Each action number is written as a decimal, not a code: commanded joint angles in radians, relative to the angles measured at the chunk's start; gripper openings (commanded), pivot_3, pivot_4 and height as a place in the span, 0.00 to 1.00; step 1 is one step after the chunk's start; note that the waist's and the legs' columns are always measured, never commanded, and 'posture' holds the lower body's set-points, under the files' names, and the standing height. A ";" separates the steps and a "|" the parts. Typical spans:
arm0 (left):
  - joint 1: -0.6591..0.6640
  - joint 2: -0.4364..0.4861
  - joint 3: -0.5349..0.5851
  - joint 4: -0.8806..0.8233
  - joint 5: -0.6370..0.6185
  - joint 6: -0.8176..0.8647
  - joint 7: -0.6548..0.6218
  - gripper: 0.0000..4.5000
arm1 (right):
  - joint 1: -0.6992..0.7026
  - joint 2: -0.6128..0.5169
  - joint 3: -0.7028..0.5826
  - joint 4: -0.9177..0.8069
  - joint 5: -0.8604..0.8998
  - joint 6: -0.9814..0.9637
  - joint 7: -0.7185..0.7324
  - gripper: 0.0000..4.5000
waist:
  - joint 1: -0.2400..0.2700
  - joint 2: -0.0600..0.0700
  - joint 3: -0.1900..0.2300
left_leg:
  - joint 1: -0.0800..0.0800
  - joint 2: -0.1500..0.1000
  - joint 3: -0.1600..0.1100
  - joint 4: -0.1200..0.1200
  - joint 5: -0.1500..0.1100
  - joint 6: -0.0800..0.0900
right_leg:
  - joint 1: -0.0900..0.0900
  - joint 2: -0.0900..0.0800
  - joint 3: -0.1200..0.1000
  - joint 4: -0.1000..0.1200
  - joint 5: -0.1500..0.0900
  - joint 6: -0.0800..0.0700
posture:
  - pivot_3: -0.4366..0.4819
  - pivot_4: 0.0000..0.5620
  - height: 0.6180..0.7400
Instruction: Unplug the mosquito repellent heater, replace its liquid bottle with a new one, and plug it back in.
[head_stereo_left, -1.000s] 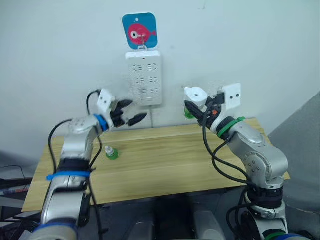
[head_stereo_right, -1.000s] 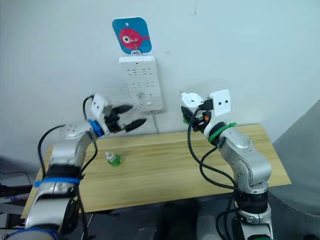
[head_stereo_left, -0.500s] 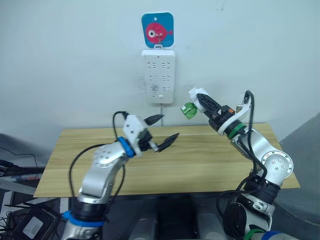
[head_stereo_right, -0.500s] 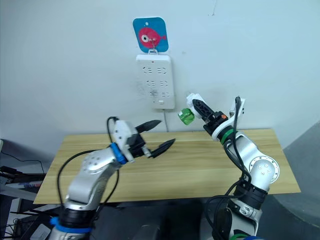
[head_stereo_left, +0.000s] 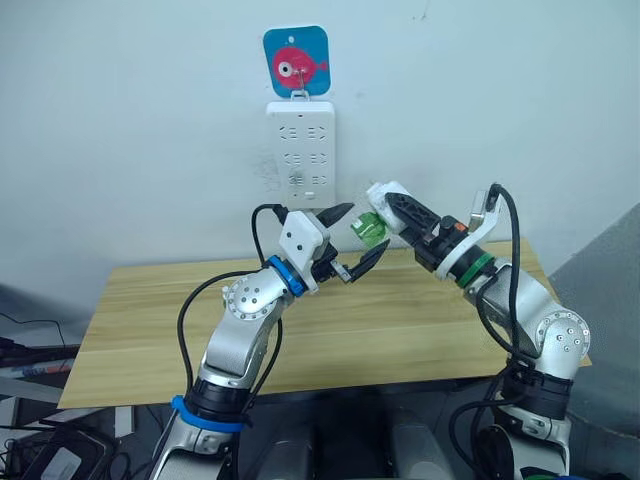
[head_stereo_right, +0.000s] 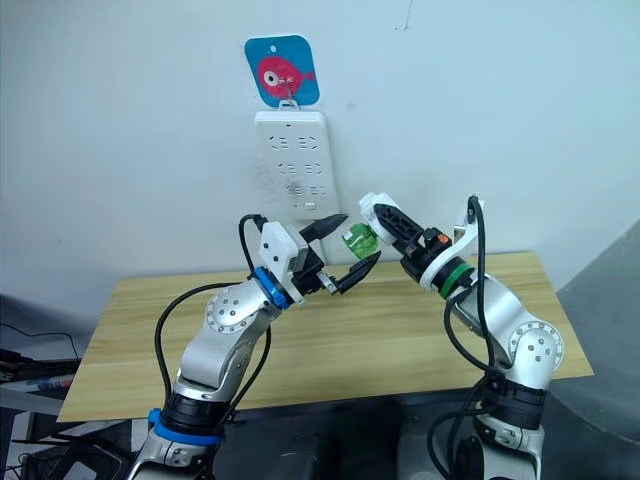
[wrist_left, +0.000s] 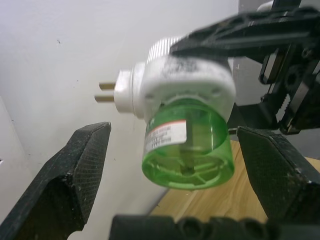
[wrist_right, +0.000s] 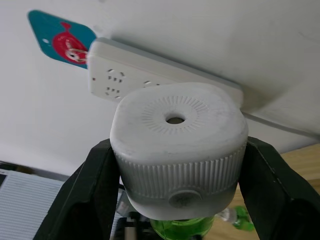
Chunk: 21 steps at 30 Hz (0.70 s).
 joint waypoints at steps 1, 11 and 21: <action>-0.004 -0.005 -0.001 -0.025 -0.012 -0.011 0.006 0.99 | 0.010 -0.027 0.039 -0.054 0.067 -0.060 -0.006 0.66 | 0.000 0.000 0.000 | 0.000 0.000 0.000 0.000 0.000 0.000 | 0.000 0.000 0.000 0.000 0.000 0.000 | 0.31 0.36 1.00; 0.002 -0.009 -0.003 -0.041 -0.031 -0.004 0.003 0.58 | 0.037 -0.104 0.130 -0.067 0.096 -0.152 0.001 0.66 | 0.000 0.000 0.000 | 0.000 0.001 0.002 0.000 -0.002 0.004 | 0.000 0.001 0.001 -0.001 0.000 0.000 | 0.32 0.36 1.00; -0.006 0.072 -0.005 -0.018 -0.029 -0.034 -0.073 0.50 | 0.060 -0.232 0.176 -0.047 0.127 -0.123 0.080 0.99 | 0.001 0.000 0.000 | 0.001 0.002 0.005 0.000 -0.002 0.004 | 0.000 0.003 0.010 -0.001 0.000 0.000 | 0.33 0.35 1.00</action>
